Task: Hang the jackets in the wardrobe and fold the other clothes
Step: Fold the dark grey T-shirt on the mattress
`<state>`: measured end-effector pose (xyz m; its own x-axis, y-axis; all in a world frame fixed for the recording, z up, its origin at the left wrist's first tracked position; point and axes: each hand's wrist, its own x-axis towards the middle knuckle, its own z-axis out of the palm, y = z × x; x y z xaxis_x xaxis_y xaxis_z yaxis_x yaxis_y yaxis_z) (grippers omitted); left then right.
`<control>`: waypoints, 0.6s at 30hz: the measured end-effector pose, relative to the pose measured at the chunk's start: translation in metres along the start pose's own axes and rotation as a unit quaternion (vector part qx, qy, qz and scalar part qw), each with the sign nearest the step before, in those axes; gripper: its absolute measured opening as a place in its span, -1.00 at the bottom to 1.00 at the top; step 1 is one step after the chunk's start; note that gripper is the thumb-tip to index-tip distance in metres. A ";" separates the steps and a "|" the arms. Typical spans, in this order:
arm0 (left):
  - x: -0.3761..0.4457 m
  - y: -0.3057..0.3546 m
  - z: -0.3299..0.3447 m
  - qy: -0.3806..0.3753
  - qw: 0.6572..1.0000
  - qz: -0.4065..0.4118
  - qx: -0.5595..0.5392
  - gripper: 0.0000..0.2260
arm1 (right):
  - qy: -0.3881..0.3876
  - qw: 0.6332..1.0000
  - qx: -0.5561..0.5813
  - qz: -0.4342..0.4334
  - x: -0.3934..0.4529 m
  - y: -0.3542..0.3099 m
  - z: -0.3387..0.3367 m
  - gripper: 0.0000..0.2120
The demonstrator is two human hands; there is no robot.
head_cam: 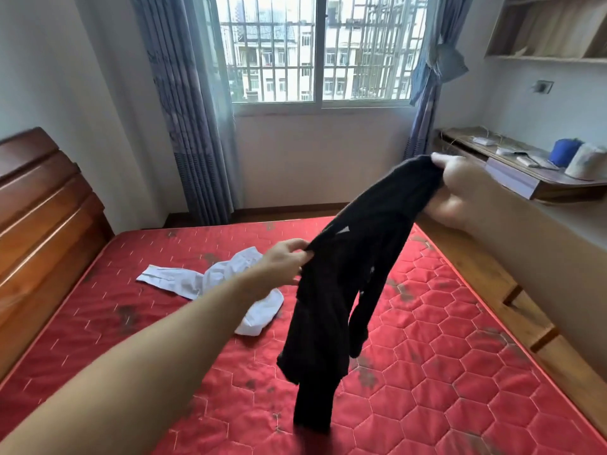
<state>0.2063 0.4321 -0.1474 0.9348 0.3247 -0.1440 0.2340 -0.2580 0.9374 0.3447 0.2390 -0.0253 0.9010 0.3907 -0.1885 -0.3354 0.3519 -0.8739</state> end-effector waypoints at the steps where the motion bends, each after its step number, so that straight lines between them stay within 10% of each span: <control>1: -0.003 0.002 -0.009 -0.008 0.999 -0.009 -0.034 -0.87 | 0.016 0.999 -0.042 0.009 0.001 -0.001 -0.012 -0.74; 6: -0.010 0.022 -0.017 0.018 0.994 0.049 -0.100 -0.86 | 0.094 0.945 -0.311 0.026 0.004 0.025 -0.048 -0.95; 11: -0.013 0.040 -0.004 -0.022 0.979 0.051 -0.198 -0.86 | -0.100 0.927 -0.357 0.062 -0.017 0.058 -0.030 -0.42; 18: -0.013 0.038 -0.005 -0.021 0.979 0.060 -0.195 -0.83 | -0.212 0.801 -0.558 -0.048 -0.027 0.073 -0.014 -0.75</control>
<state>0.2015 0.4226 -0.1078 0.9615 0.2728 -0.0315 0.0103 0.0787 0.9968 0.2999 0.2419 -0.0902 0.6546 0.7440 -0.1340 0.3969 -0.4891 -0.7767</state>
